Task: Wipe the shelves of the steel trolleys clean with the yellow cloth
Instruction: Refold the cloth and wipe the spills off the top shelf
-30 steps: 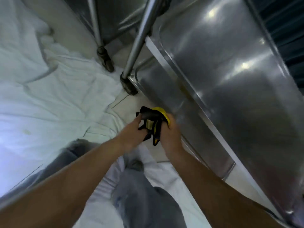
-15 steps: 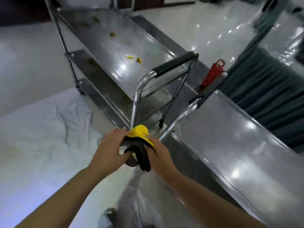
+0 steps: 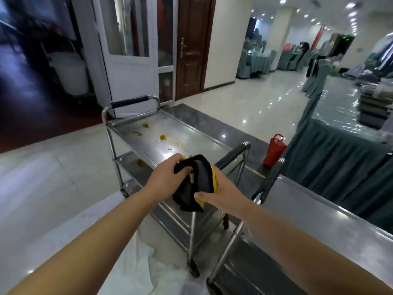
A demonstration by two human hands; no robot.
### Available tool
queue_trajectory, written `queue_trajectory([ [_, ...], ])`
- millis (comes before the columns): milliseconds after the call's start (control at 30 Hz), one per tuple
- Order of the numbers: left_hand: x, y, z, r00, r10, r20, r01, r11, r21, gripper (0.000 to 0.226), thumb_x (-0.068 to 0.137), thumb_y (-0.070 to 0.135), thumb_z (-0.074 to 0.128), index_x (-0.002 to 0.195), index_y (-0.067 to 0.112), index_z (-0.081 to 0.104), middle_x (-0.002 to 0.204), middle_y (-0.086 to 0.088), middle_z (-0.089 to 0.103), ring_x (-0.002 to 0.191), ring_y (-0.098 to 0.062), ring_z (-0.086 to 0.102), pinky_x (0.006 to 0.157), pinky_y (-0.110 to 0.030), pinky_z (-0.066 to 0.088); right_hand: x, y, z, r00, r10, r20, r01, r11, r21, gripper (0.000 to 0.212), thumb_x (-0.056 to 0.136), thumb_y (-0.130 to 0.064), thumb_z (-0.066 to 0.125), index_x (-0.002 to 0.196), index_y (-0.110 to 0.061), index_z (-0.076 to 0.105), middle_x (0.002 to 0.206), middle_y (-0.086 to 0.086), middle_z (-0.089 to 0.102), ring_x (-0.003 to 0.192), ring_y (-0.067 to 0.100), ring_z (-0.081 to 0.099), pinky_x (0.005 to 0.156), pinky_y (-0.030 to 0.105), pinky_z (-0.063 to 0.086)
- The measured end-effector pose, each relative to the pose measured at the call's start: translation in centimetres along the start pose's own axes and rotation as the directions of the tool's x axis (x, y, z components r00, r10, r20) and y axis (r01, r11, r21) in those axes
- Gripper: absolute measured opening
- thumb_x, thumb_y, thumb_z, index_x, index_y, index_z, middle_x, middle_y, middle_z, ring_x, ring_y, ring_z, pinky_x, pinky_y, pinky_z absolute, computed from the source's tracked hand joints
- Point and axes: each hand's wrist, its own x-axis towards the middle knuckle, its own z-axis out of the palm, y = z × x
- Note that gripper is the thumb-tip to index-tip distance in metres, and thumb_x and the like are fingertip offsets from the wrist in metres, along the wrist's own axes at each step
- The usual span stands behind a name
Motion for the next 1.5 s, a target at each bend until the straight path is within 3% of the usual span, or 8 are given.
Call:
queue_trajectory([
  [167, 3.4, -1.0, -1.5, 0.998, 0.058, 0.037, -0.061, 0.995, 0.073, 0.009, 0.09, 0.04, 0.058, 0.086, 0.034, 0.052, 0.082, 0.012, 0.06, 0.077, -0.003, 0.056, 0.062, -0.026, 0.043, 3.5, 1.0, -2.2, 1.0, 0.016, -0.026, -0.019, 0.991, -0.135, 0.058, 0.085, -0.009, 0.054, 0.131, -0.041, 0.039, 0.109, -0.009, 0.061, 0.102, 0.008, 0.059, 0.087, 0.039, 0.05],
  [400, 11.9, -4.6, -2.6, 0.993, 0.028, 0.118, -0.05, 0.98, 0.192, 0.019, 0.086, 0.046, 0.064, 0.094, 0.029, 0.061, 0.087, 0.009, 0.063, 0.083, -0.011, 0.059, 0.074, -0.034, 0.051, 12.3, 4.4, -3.5, 0.998, 0.044, 0.041, -0.034, 0.976, -0.217, 0.047, 0.078, -0.025, 0.055, 0.12, -0.039, 0.04, 0.101, -0.003, 0.061, 0.091, 0.017, 0.061, 0.079, 0.045, 0.053],
  [700, 23.3, -10.5, -4.1, 0.966, -0.091, 0.242, 0.03, 0.969, 0.245, 0.023, 0.08, 0.051, 0.068, 0.088, 0.028, 0.066, 0.085, 0.009, 0.065, 0.082, -0.007, 0.06, 0.075, -0.035, 0.054, 25.1, 8.6, -4.0, 0.991, 0.048, 0.126, -0.019, 0.975, -0.223, 0.055, 0.065, -0.027, 0.055, 0.101, -0.066, 0.038, 0.088, -0.028, 0.058, 0.079, -0.006, 0.057, 0.062, 0.008, 0.042],
  [1000, 29.8, -16.2, -5.4, 0.942, -0.083, 0.325, 0.03, 0.986, 0.164, 0.015, 0.076, 0.047, 0.076, 0.081, 0.038, 0.064, 0.078, 0.014, 0.065, 0.075, 0.001, 0.061, 0.059, -0.017, 0.047, 31.7, 10.2, -3.2, 0.973, 0.107, 0.206, -0.054, 0.966, -0.251, 0.041, 0.07, -0.022, 0.051, 0.109, -0.034, 0.053, 0.089, -0.009, 0.058, 0.083, 0.017, 0.057, 0.074, 0.038, 0.048],
  [1067, 31.2, -17.7, -5.0, 0.918, -0.064, 0.39, 0.003, 0.988, 0.155, 0.016, 0.075, 0.046, 0.077, 0.081, 0.038, 0.064, 0.078, 0.015, 0.066, 0.076, 0.002, 0.061, 0.058, -0.015, 0.047, 32.3, 10.9, -2.8, 0.966, 0.159, 0.202, -0.102, 0.959, -0.265, 0.039, 0.075, -0.016, 0.054, 0.11, -0.033, 0.051, 0.091, -0.008, 0.055, 0.084, 0.016, 0.055, 0.076, 0.037, 0.048],
  [1200, 34.5, -20.3, -3.8, 0.846, 0.003, 0.534, -0.081, 0.989, 0.123, 0.018, 0.076, 0.042, 0.077, 0.085, 0.033, 0.065, 0.081, 0.01, 0.066, 0.078, -0.003, 0.061, 0.068, -0.026, 0.051, 32.8, 11.3, -2.1, 0.95, 0.277, 0.143, -0.23, 0.933, -0.276, 0.036, 0.085, -0.01, 0.052, 0.119, -0.024, 0.05, 0.09, -0.014, 0.053, 0.074, -0.005, 0.05, 0.065, 0.01, 0.039],
  [1400, 38.7, -21.8, -2.6, 0.695, 0.117, 0.71, -0.172, 0.985, 0.006, 0.017, 0.078, 0.037, 0.077, 0.082, 0.024, 0.066, 0.078, 0.002, 0.066, 0.077, -0.011, 0.062, 0.066, -0.025, 0.046, 32.1, 10.4, 0.1, 0.888, 0.45, -0.101, -0.461, 0.867, -0.19, 0.033, 0.09, -0.009, 0.049, 0.098, -0.041, 0.052, 0.075, -0.008, 0.056, 0.066, 0.01, 0.051, 0.062, 0.027, 0.04],
  [1500, 40.1, -22.2, -2.0, 0.617, 0.203, 0.76, -0.224, 0.972, -0.077, 0.016, 0.078, 0.037, 0.077, 0.074, 0.033, 0.062, 0.069, 0.014, 0.063, 0.068, 0.003, 0.058, 0.057, -0.011, 0.04, 32.2, 9.8, 1.6, 0.824, 0.5, -0.267, -0.542, 0.833, -0.114, 0.044, 0.089, -0.004, 0.046, 0.081, -0.047, 0.05, 0.069, -0.016, 0.053, 0.065, 0.004, 0.049, 0.063, 0.026, 0.039],
])
